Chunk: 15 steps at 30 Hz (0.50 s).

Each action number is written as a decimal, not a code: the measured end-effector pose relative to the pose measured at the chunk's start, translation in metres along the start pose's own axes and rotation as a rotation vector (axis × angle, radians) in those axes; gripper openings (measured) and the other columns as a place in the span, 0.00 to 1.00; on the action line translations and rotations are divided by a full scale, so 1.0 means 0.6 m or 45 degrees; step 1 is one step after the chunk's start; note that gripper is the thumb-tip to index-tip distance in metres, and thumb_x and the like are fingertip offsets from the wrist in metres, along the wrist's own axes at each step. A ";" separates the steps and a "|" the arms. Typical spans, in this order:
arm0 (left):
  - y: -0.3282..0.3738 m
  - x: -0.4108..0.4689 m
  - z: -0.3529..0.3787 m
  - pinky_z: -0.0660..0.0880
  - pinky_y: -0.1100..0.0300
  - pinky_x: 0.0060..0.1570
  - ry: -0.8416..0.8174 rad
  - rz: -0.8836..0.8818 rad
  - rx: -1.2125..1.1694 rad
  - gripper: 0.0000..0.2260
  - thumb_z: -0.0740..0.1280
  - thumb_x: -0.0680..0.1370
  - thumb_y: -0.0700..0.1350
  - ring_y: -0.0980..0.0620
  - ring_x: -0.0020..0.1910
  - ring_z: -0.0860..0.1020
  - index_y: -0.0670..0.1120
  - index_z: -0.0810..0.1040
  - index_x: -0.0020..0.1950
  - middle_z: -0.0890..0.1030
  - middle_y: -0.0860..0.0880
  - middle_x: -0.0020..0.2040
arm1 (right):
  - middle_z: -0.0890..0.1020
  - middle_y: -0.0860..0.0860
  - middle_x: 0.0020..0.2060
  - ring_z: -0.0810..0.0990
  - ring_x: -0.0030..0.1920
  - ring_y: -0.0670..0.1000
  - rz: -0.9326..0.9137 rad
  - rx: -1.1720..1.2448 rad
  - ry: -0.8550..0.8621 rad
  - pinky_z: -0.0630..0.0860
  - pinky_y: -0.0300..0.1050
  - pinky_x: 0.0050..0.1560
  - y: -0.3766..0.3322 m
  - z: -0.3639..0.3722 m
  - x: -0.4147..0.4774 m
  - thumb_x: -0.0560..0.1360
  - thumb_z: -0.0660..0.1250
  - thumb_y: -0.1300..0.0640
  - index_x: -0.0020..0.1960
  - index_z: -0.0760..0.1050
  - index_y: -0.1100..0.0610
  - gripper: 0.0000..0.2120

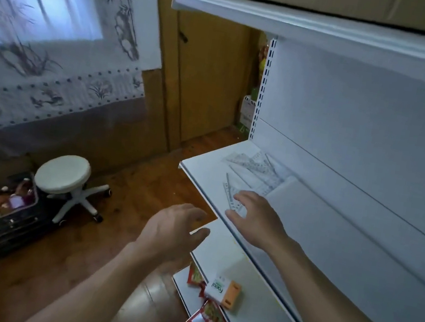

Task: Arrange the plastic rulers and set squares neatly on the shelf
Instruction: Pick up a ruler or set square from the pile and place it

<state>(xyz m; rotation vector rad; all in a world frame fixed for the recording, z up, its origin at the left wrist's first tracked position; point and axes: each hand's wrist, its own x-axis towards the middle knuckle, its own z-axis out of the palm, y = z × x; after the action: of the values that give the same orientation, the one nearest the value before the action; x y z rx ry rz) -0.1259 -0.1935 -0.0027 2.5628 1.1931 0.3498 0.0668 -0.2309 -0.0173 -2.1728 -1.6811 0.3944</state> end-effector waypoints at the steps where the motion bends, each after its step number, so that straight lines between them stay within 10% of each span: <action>1: -0.010 0.018 0.002 0.78 0.65 0.46 -0.001 0.011 -0.004 0.15 0.63 0.78 0.58 0.60 0.53 0.77 0.56 0.76 0.63 0.78 0.59 0.58 | 0.66 0.47 0.72 0.65 0.71 0.49 0.005 -0.031 -0.019 0.66 0.47 0.67 -0.002 0.008 0.014 0.77 0.60 0.40 0.72 0.65 0.51 0.27; 11: -0.109 0.183 0.001 0.80 0.60 0.49 -0.122 0.197 -0.101 0.16 0.63 0.78 0.57 0.58 0.55 0.78 0.55 0.77 0.63 0.80 0.57 0.59 | 0.53 0.53 0.77 0.48 0.77 0.54 0.236 -0.490 -0.142 0.48 0.58 0.75 -0.025 0.076 0.104 0.75 0.46 0.30 0.76 0.52 0.56 0.39; 15: -0.137 0.218 -0.002 0.79 0.63 0.49 -0.168 0.290 -0.175 0.16 0.64 0.78 0.56 0.56 0.54 0.79 0.54 0.76 0.64 0.79 0.56 0.61 | 0.63 0.50 0.74 0.55 0.76 0.53 0.181 -0.498 -0.023 0.52 0.54 0.75 -0.045 0.090 0.101 0.78 0.53 0.37 0.72 0.63 0.54 0.30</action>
<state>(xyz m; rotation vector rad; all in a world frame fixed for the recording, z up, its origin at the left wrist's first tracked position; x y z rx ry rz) -0.1019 -0.0419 -0.0185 2.5611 0.8049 0.2946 0.0355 -0.1600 -0.0535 -2.5834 -1.7353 0.1275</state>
